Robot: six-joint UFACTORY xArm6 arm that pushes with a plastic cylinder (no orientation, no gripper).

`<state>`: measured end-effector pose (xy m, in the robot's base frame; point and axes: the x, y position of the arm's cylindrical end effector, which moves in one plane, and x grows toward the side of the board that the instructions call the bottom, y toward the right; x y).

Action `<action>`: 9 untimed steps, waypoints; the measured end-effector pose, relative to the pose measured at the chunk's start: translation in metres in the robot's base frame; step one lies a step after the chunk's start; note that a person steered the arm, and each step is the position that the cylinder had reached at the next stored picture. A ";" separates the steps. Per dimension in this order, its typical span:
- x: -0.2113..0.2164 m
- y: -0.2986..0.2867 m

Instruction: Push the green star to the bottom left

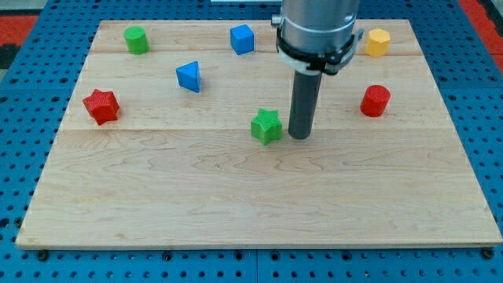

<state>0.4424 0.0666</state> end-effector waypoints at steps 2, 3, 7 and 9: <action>0.031 -0.112; 0.039 -0.134; 0.042 -0.192; 0.081 -0.139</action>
<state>0.5237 -0.0727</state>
